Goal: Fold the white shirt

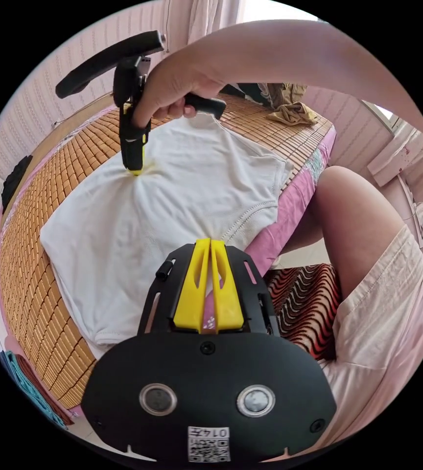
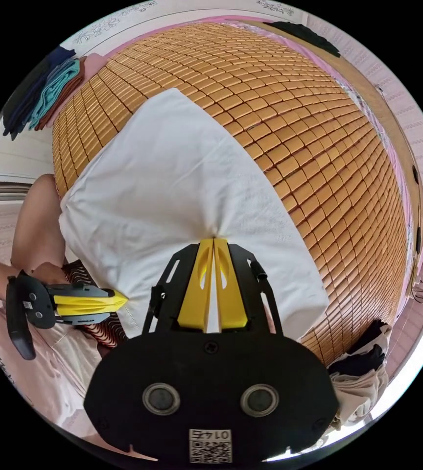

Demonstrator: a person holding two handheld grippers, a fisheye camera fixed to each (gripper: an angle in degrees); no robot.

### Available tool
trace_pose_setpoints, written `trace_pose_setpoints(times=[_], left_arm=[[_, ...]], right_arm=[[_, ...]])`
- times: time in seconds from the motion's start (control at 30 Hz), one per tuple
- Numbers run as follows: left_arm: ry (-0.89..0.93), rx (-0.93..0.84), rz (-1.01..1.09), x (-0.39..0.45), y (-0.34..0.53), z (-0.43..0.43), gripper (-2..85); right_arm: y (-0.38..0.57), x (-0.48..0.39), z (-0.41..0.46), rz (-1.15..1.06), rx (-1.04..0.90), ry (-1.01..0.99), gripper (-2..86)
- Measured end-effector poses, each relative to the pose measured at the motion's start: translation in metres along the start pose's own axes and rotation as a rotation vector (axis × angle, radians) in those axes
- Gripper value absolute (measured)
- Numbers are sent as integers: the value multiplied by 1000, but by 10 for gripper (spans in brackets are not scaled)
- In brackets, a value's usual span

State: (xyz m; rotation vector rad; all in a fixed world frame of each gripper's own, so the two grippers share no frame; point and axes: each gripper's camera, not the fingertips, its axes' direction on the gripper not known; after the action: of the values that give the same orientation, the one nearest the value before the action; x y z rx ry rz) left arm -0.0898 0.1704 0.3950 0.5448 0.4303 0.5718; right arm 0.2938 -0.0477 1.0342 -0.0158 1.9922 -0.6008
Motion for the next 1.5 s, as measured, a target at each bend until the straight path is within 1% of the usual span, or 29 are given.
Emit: trace_pose_setpoints(times=[0.1, 0.2, 0.23, 0.33, 0.43, 0.47, 0.57, 0.6, 0.63, 0.7, 0.77, 0.8, 0.83, 0.87, 0.9, 0.93, 0.97, 1.0, 1.07, 1.2, 1.3, 1.37, 1.5], left_arm=[[7, 1, 8, 2, 4, 5, -10], [53, 22, -25, -4, 12, 11, -10], [68, 27, -35, -6, 15, 13, -10], [85, 37, -52, -6, 21, 18, -10], [76, 46, -43, -3, 26, 22, -10], [75, 47, -43, -2, 28, 23, -10], [73, 44, -37, 1, 31, 27, -9], [71, 44, -33, 1, 31, 28, -8], [69, 50, -30, 2, 34, 29, -7], [66, 69, -58, 2, 39, 29, -2], [56, 101, -75, 3, 46, 23, 19], [62, 118, -79, 3, 48, 20, 26], [90, 157, -77, 5, 50, 13, 41], [124, 186, -65, 8, 49, 9, 66], [132, 195, -61, 10, 47, 7, 79], [138, 205, -45, 16, 43, 5, 93], [143, 226, -20, 23, 38, 4, 104], [149, 234, -4, 27, 35, 5, 107], [172, 203, 57, 44, 19, 11, 123], [200, 190, 150, 71, -2, 14, 119], [204, 163, 218, 94, -21, 26, 121], [199, 135, 259, 109, -38, 41, 125], [204, 112, 265, 125, -66, 67, 139]], right_arm=[[-17, 19, -13, 56, 37, 35, -4], [-35, 34, 7, 111, -7, 28, -4], [-36, 36, 8, 123, 13, 19, -4], [-46, 41, 3, 58, -90, 7, -5], [-45, 52, -5, 105, -14, 53, -5], [-44, 53, 6, 109, -32, 49, -5], [-31, 42, 14, 67, 6, 152, -5], [-27, 41, 13, 64, 12, 158, -4], [-15, 44, 9, 73, 42, 153, -4], [19, 54, -6, 165, 154, 131, -4], [95, 66, -31, 297, 364, 28, -1], [118, 69, -34, 336, 397, 4, 0], [165, 72, -36, 423, 433, -20, 3], [213, 73, -31, 515, 437, -24, 7], [236, 72, -27, 548, 434, -23, 10], [280, 68, -17, 606, 416, -26, 16], [318, 63, -4, 655, 376, -39, 33], [336, 60, 2, 684, 357, -48, 41], [392, 51, 24, 759, 323, -104, 85], [432, 53, 53, 789, 271, -139, 98], [451, 64, 76, 783, 217, -195, 75], [473, 69, 73, 748, 261, -234, 29], [518, 78, 65, 735, 383, -338, 19]])
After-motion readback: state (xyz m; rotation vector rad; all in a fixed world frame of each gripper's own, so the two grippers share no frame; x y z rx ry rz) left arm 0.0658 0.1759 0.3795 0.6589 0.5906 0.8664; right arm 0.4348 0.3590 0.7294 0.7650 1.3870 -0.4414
